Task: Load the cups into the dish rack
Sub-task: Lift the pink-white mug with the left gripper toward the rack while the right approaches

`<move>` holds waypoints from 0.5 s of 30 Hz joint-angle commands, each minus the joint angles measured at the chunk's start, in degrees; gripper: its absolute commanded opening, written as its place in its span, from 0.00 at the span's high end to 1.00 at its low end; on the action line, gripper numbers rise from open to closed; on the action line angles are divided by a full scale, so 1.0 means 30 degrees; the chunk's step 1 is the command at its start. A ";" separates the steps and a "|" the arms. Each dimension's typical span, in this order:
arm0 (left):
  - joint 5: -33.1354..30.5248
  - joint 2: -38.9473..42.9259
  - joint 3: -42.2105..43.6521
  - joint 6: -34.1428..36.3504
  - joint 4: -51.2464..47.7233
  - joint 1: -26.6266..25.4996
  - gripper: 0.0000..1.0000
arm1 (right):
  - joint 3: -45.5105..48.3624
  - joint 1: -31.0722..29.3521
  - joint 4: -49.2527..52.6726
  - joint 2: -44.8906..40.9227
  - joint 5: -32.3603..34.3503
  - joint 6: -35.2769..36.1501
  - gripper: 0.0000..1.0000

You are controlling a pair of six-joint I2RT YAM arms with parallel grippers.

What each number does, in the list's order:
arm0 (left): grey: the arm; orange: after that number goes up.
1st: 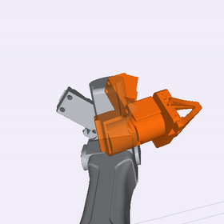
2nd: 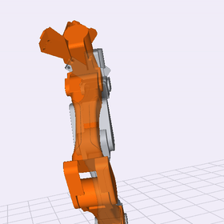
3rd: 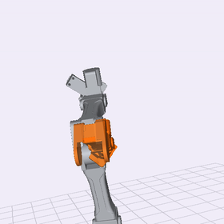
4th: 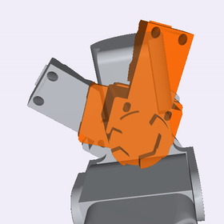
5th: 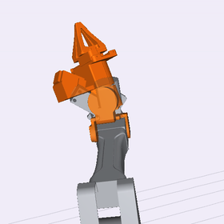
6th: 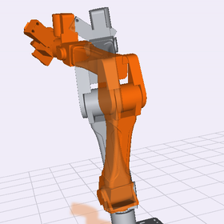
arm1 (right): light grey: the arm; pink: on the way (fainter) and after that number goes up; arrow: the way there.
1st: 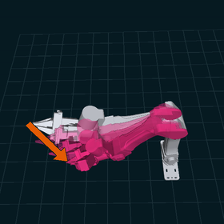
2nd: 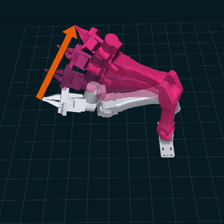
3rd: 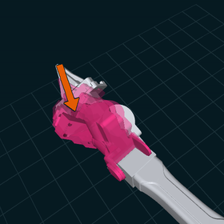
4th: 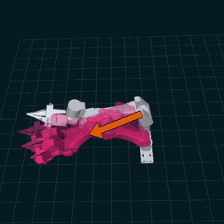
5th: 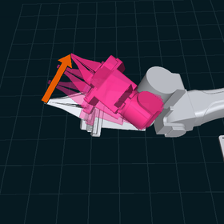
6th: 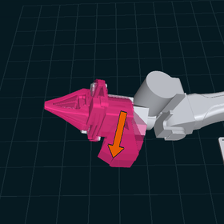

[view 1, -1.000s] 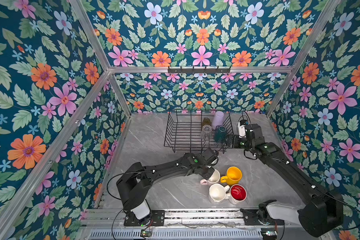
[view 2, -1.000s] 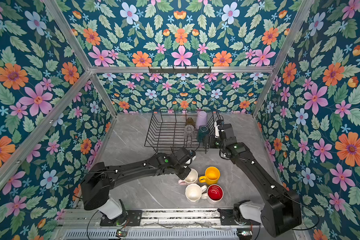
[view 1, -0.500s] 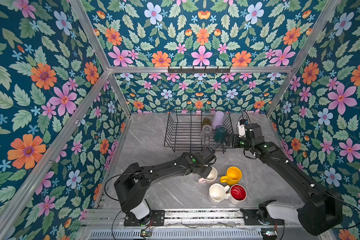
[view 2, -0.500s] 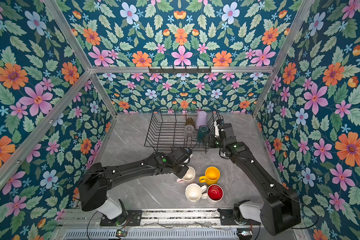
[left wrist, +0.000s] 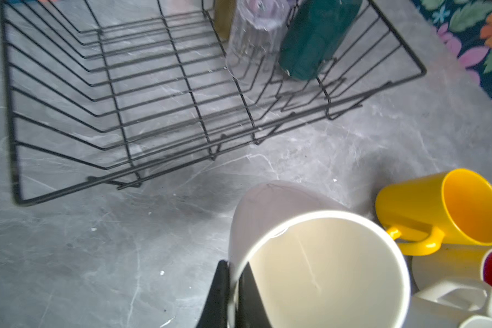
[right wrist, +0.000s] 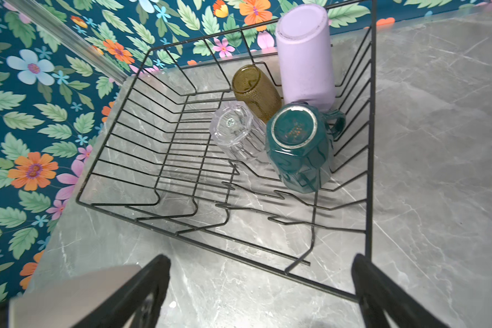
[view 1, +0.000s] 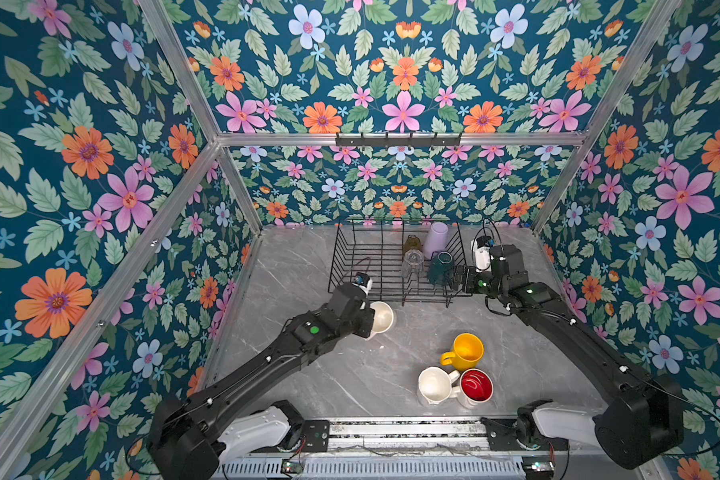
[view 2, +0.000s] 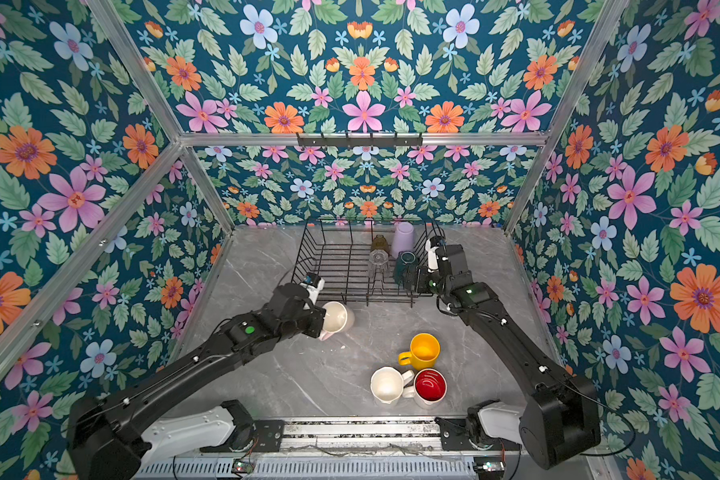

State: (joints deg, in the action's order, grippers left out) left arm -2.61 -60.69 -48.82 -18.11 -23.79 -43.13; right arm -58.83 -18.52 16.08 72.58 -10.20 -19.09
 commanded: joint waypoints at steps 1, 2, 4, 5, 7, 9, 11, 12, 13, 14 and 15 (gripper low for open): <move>0.1867 0.1323 0.0548 -0.0006 0.2570 0.1360 1.00 | -0.0035 -0.0011 -0.1074 -0.0103 -0.1340 -0.0198 0.01; 0.2555 0.1696 0.0771 -0.0081 0.3018 0.2011 1.00 | -0.0027 -0.0008 -0.1313 -0.0153 -0.1844 -0.0220 0.01; 0.4290 0.2210 0.1231 -0.0396 0.4049 0.3204 1.00 | -0.0020 -0.0007 -0.1649 -0.0169 -0.2761 -0.0285 0.01; 0.5276 0.2402 0.1446 -0.0610 0.4599 0.3806 1.00 | -0.0052 -0.0007 -0.1819 -0.0196 -0.3271 -0.0327 0.02; 0.6928 0.2619 0.1870 -0.1138 0.5683 0.4808 1.00 | -0.0049 -0.0010 -0.2148 -0.0274 -0.4200 -0.0397 0.02; 0.8895 0.2707 0.2273 -0.1834 0.6994 0.5831 1.00 | -0.0058 -0.0022 -0.2470 -0.0370 -0.5125 -0.0501 0.02; 1.1085 0.2743 0.2793 -0.2777 0.8765 0.6859 1.00 | 0.0096 -0.0007 -0.3151 -0.0483 -0.6369 -0.0728 0.02; 1.2039 0.2727 0.3007 -0.3188 0.9637 0.7235 1.00 | 0.0202 -0.0015 -0.3578 -0.0518 -0.7047 -0.0851 0.02; 1.2954 0.2649 0.3311 -0.3706 1.0670 0.7634 1.00 | 0.0339 -0.0022 -0.4154 -0.0548 -0.7923 -0.1005 0.02; 1.3848 0.2524 0.3569 -0.4186 1.1660 0.7994 1.00 | 0.0450 -0.0008 -0.4720 -0.0549 -0.8788 -0.1168 0.02; 1.4589 0.2405 0.3748 -0.4680 1.2552 0.8258 1.00 | 0.0527 -0.0022 -0.5191 -0.0549 -0.9442 -0.1341 0.02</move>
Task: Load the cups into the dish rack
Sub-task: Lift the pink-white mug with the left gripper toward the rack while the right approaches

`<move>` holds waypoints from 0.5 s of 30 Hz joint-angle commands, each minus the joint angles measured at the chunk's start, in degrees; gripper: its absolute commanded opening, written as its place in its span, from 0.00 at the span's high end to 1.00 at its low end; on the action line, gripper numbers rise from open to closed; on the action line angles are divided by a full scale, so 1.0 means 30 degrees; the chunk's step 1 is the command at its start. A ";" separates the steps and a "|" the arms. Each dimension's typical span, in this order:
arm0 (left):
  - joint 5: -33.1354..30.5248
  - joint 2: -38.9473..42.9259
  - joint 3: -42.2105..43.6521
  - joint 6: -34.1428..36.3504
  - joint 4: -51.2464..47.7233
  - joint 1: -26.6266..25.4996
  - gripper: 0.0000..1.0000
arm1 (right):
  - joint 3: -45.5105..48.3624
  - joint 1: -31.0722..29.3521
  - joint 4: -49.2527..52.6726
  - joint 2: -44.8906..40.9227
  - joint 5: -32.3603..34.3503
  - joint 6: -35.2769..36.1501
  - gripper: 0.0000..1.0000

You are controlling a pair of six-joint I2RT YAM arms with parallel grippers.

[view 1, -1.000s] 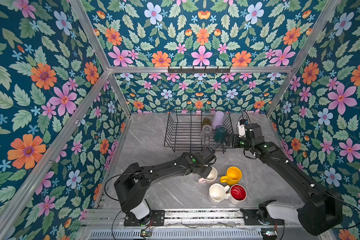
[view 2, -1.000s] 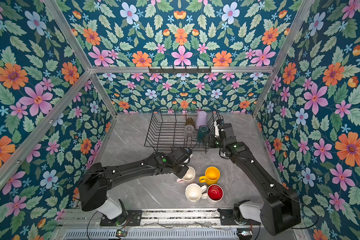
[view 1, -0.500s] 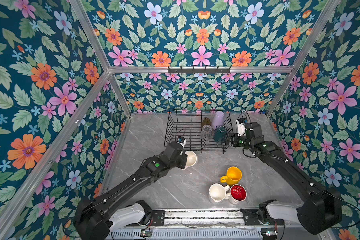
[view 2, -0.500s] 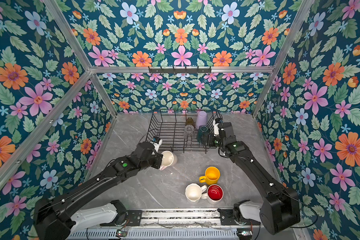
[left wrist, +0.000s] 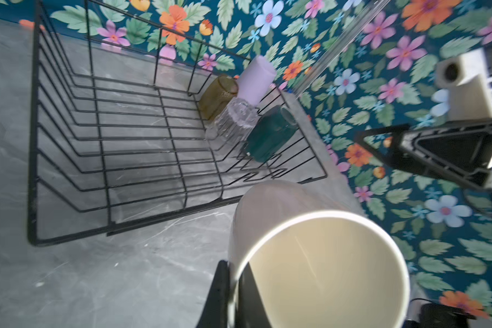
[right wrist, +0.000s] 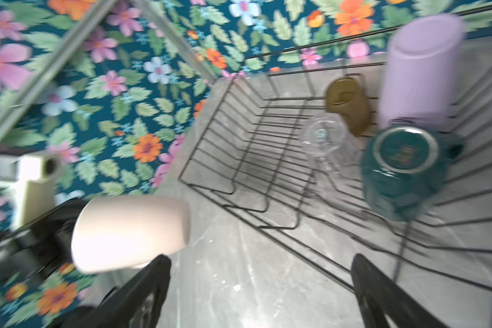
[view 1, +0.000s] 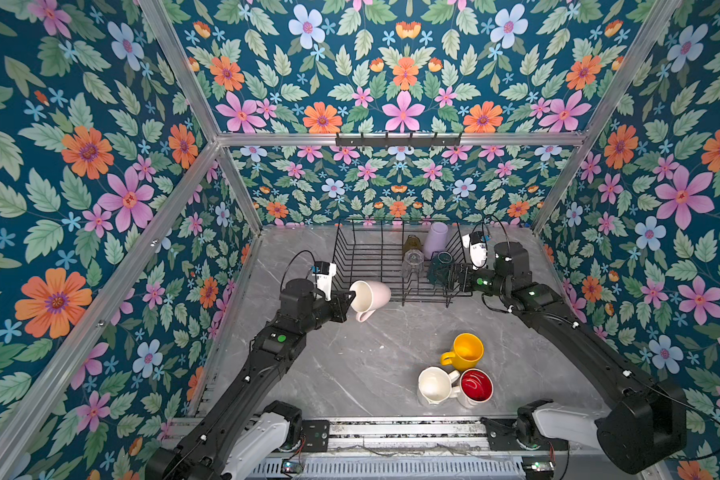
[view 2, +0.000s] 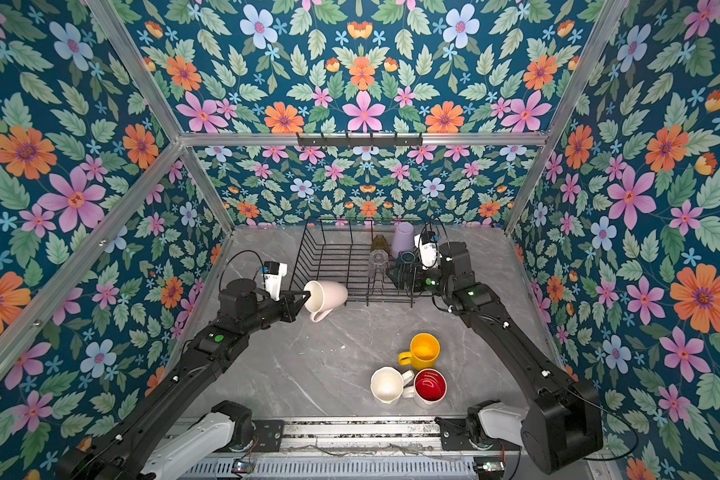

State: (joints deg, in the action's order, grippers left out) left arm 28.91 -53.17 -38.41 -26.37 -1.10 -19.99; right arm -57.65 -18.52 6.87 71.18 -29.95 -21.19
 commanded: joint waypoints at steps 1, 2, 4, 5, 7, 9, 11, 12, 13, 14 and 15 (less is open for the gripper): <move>0.4967 -0.0262 0.0478 -0.2559 0.6169 0.0850 1.00 | 0.0256 -0.0007 -0.2647 -0.0082 -0.3520 -0.0876 0.02; 0.5791 -0.0433 0.0701 -0.3241 0.7428 0.1067 1.00 | 0.0339 -0.0007 -0.3178 -0.0083 -0.4139 -0.1109 0.02; 0.7073 -0.0726 0.1074 -0.4422 0.9681 0.1318 1.00 | 0.0651 -0.0015 -0.4431 -0.0112 -0.5112 -0.1671 0.02; 0.7646 -0.0885 0.1345 -0.4939 1.0846 0.1381 1.00 | 0.0870 -0.0014 -0.5319 -0.0112 -0.5696 -0.2078 0.02; 0.8365 -0.1057 0.1796 -0.5750 1.2742 0.1447 1.00 | 0.1162 -0.0017 -0.6896 -0.0004 -0.6648 -0.2759 0.02; 0.8598 -0.1311 0.1965 -0.6383 1.3702 0.1509 1.00 | 0.1261 -0.0022 -0.8055 0.0143 -0.7476 -0.3400 0.03; 0.8936 -0.1651 0.1997 -0.6929 1.4544 0.1561 1.00 | 0.1341 -0.0122 -0.9137 0.0282 -0.8118 -0.3872 0.03; 0.9115 -0.1803 0.2087 -0.7246 1.5120 0.1566 1.00 | 0.1397 -0.0218 -0.9424 0.0348 -0.8218 -0.3897 0.03; 0.9347 -0.1978 0.2189 -0.7500 1.5703 0.1577 1.00 | 0.1410 -0.0367 -0.9695 0.0432 -0.8308 -0.3793 0.03; 0.9503 -0.2160 0.2306 -0.7776 1.6301 0.1581 1.00 | 0.1376 -0.0540 -0.9790 0.0529 -0.8354 -0.3628 0.03; 0.9569 -0.2279 0.2371 -0.8021 1.6695 0.1590 1.00 | 0.1241 -0.0699 -0.9791 0.0684 -0.8384 -0.3545 0.03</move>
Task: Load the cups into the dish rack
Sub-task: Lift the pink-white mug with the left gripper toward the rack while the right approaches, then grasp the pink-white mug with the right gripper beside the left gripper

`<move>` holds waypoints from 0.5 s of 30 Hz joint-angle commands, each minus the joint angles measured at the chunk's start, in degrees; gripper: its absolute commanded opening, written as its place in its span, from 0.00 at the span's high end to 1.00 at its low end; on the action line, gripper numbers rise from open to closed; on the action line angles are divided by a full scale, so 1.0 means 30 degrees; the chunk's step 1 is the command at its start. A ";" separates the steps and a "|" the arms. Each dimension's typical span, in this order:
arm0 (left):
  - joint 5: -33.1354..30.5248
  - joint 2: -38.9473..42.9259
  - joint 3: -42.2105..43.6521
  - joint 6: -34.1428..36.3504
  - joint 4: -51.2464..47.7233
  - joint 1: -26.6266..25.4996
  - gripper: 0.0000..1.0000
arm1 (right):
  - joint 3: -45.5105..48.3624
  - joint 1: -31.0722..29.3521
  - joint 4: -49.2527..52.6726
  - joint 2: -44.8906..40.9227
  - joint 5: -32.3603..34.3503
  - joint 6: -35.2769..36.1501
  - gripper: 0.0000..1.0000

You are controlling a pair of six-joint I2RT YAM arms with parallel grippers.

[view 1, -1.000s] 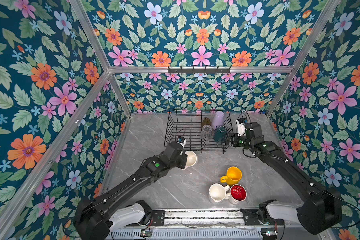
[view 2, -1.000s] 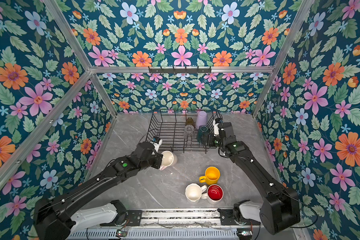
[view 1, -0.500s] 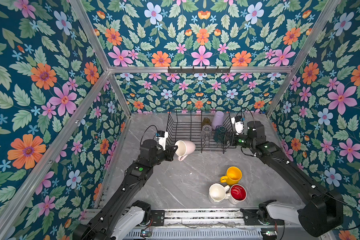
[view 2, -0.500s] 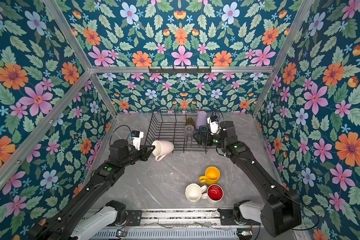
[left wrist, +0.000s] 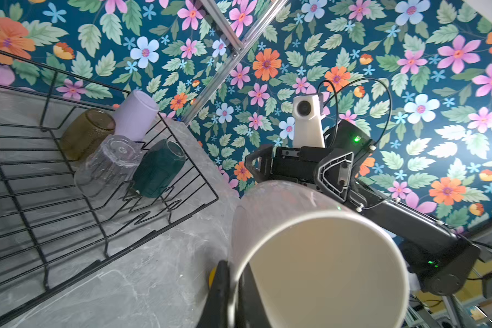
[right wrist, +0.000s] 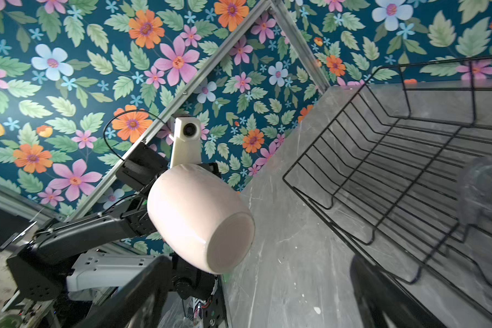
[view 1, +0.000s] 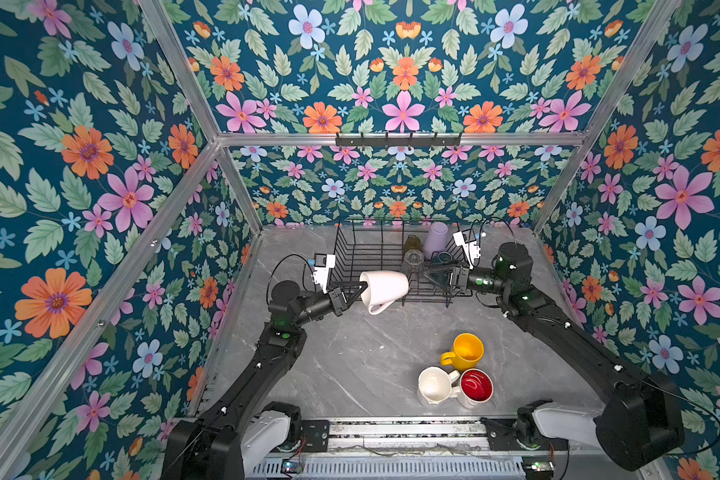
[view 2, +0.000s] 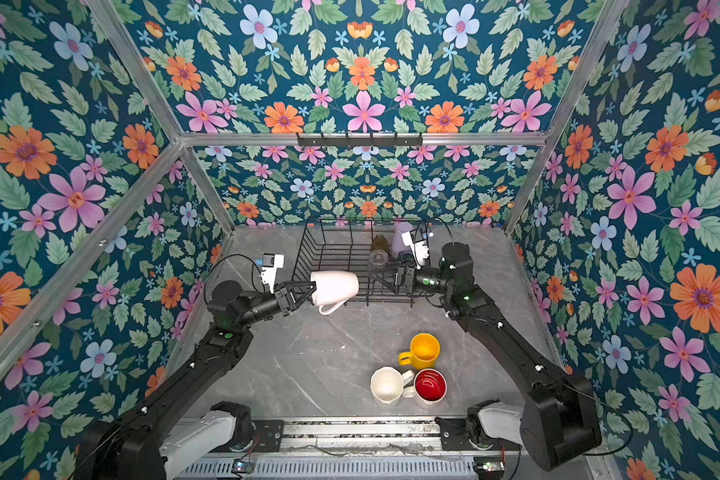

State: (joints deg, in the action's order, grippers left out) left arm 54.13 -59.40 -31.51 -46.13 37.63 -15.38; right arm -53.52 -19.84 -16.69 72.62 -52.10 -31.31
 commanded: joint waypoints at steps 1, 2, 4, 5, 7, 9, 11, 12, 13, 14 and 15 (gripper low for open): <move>0.1183 -0.0381 0.0073 -0.1687 0.4050 0.0059 1.00 | -0.0301 -0.0439 -0.1952 0.0337 -0.0989 -0.0158 0.03; 0.1254 -0.0543 0.0100 -0.2103 0.4514 0.0072 1.00 | -0.0466 -0.0631 -0.1991 0.0521 -0.1023 -0.0163 0.03; 0.1572 -0.0881 0.0261 -0.2879 0.5809 0.0057 1.00 | -0.0674 -0.0954 -0.2091 0.0779 -0.1088 -0.0082 0.03; 0.1693 -0.0986 0.0277 -0.3024 0.6158 0.0061 1.00 | -0.0782 -0.1137 -0.2184 0.0906 -0.1210 0.0026 0.03; 0.1733 -0.1148 0.0278 -0.3053 0.6266 0.0074 1.00 | -0.1051 -0.1476 -0.2230 0.1167 -0.1576 0.0203 0.03; 0.1674 -0.1278 0.0248 -0.3233 0.6439 0.0085 1.00 | -0.1354 -0.1848 -0.2288 0.1416 -0.2043 0.0241 0.03; 0.1826 -0.1397 0.0265 -0.3592 0.6987 0.0094 1.00 | -0.1566 -0.2249 -0.2305 0.1570 -0.2346 0.0461 0.03; 0.1877 -0.1412 0.0277 -0.3665 0.7160 0.0091 1.00 | -0.1612 -0.2405 -0.2293 0.1630 -0.2412 0.0571 0.03; 0.1934 -0.1451 0.0306 -0.3696 0.7232 0.0088 1.00 | -0.1670 -0.2554 -0.2336 0.1719 -0.2513 0.0636 0.03; 0.1938 -0.1413 0.0322 -0.3696 0.7233 0.0086 1.00 | -0.1734 -0.2711 -0.2433 0.1790 -0.2648 0.0651 0.03; 0.1916 -0.1416 0.0358 -0.3699 0.7233 0.0088 1.00 | -0.1786 -0.2792 -0.2508 0.1878 -0.2744 0.0623 0.03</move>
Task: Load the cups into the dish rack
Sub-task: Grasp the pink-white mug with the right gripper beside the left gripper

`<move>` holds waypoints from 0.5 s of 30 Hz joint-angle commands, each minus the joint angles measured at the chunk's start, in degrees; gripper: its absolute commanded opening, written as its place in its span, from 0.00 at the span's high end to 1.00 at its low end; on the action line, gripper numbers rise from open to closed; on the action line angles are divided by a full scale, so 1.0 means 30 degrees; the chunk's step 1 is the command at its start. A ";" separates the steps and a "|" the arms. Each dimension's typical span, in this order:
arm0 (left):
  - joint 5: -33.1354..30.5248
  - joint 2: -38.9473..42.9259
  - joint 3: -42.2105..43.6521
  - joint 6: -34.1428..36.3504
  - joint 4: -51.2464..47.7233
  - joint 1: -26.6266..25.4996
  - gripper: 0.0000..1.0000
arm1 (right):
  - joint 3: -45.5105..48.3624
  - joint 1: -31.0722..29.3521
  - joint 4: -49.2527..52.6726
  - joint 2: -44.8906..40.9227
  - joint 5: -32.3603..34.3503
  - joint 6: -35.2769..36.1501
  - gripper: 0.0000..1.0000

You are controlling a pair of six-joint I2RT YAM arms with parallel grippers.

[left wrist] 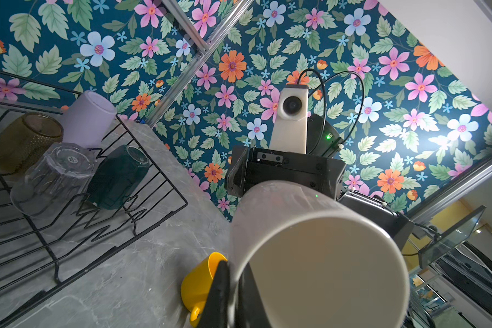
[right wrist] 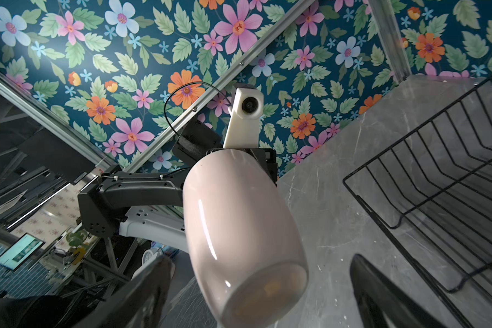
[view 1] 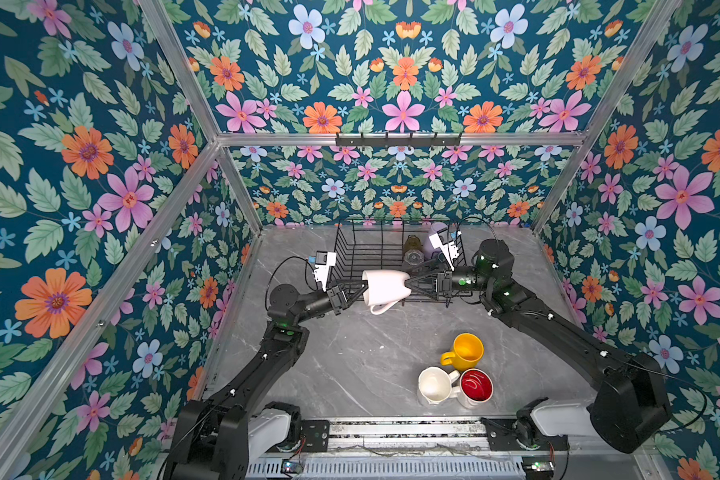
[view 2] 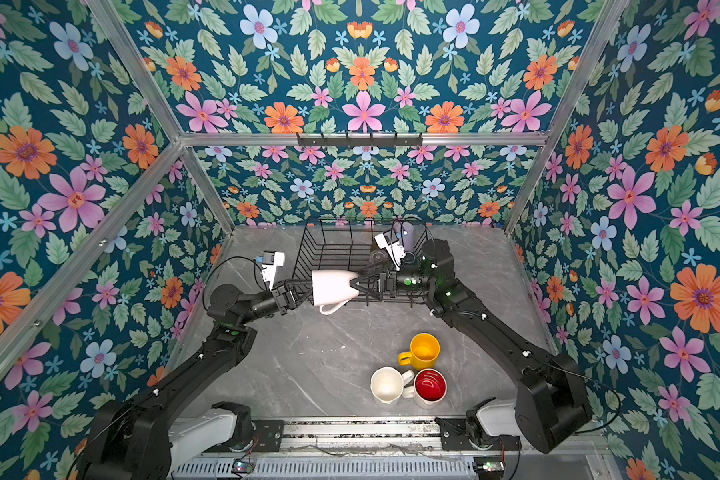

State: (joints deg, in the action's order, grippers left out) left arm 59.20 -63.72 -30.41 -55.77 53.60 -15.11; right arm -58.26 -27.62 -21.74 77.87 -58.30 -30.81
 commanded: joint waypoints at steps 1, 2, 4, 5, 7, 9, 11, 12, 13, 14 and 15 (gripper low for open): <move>0.0196 0.0056 0.0014 -0.0483 0.1907 0.0003 1.00 | -0.0291 -0.0325 -0.0836 0.0218 -0.0720 0.0400 0.03; 0.0146 0.0045 0.0058 -0.0487 0.1907 -0.0001 1.00 | -0.0358 -0.0415 -0.0824 0.0338 -0.0725 0.0342 0.03; 0.0101 0.0066 0.0089 -0.0581 0.1962 0.0021 1.00 | -0.0442 -0.0619 -0.0935 0.0542 -0.0781 0.0226 0.03; 0.0128 0.0067 0.0067 -0.0615 0.2021 0.0000 1.00 | -0.0471 -0.0716 -0.1015 0.0655 -0.0780 0.0170 0.03; 0.0185 0.0066 0.0009 -0.0673 0.2025 0.0006 1.00 | -0.0586 -0.0896 -0.1172 0.0841 -0.0709 0.0102 0.03; 0.0275 0.0089 -0.0028 -0.0716 0.2079 -0.0001 1.00 | -0.0714 -0.1070 -0.1321 0.1073 -0.0663 -0.0005 0.03; 0.0277 0.0089 -0.0013 -0.0719 0.2142 -0.0001 1.00 | -0.0866 -0.1254 -0.1478 0.1336 -0.0653 -0.0098 0.03; 0.0253 0.0067 -0.0043 -0.0761 0.2142 -0.0001 1.00 | -0.0951 -0.1336 -0.1552 0.1444 -0.0659 -0.0173 0.03; 0.0307 0.0032 -0.0079 -0.0801 0.2193 0.0000 1.00 | -0.1057 -0.1401 -0.1586 0.1573 -0.0692 -0.0216 0.03; 0.0361 -0.0029 -0.0101 -0.0884 0.2269 -0.0001 1.00 | -0.1087 -0.1480 -0.1688 0.1691 -0.0692 -0.0246 0.03; 0.0361 -0.0043 -0.0058 -0.0893 0.2316 -0.0001 1.00 | -0.1144 -0.1534 -0.1825 0.1800 -0.0666 -0.0318 0.03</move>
State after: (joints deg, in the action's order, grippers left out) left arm 60.07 -63.83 -30.15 -57.23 55.75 -15.11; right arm -61.12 -31.86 -24.23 82.81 -59.81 -31.31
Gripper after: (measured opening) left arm 0.080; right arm 0.965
